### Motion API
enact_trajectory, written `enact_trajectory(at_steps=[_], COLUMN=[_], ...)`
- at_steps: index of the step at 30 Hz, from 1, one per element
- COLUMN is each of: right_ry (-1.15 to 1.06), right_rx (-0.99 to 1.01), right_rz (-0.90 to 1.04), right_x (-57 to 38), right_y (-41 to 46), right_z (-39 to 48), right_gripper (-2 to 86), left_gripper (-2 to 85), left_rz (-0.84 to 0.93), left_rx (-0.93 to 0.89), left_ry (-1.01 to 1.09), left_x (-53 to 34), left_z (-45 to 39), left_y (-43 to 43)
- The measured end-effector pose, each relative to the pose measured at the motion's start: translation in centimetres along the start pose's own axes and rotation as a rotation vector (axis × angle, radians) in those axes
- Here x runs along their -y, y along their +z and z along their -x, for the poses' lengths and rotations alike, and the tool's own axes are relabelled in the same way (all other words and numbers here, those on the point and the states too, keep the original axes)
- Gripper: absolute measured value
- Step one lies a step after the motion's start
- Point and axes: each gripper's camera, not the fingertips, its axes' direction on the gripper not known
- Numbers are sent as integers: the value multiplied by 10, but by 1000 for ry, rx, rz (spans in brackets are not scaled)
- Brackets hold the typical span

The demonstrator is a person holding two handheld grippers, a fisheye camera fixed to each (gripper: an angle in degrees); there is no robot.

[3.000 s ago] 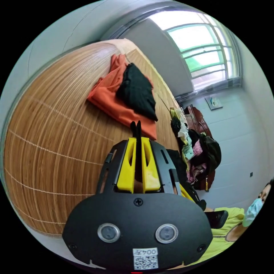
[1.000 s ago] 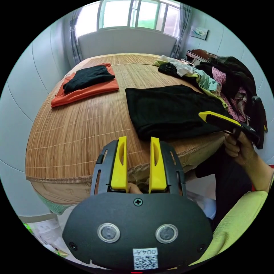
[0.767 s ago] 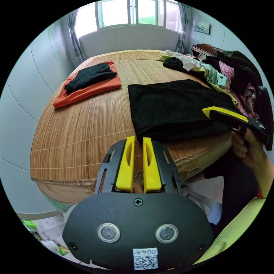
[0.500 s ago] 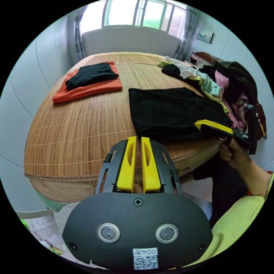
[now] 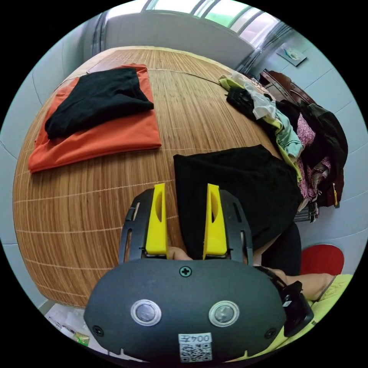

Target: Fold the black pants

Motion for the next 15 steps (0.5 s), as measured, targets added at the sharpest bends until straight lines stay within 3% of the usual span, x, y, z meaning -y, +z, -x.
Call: enact_trajectory(at_steps=[6,10,15], right_ry=[40,27,146], right_rx=[63,-59,-99], right_rz=[91,96,49], right_x=[-3,-10,-17], right_y=[13,6,-20], right_z=[-8,-1,-17], right_gripper=[107,59,43], left_gripper=[136,104,48], left_rz=[-36,13,31], left_rx=[-10,-91,-230], left_ry=[14,75,-15], left_x=[20,37,53], left_z=[16,19,41], left_y=[6,17,12])
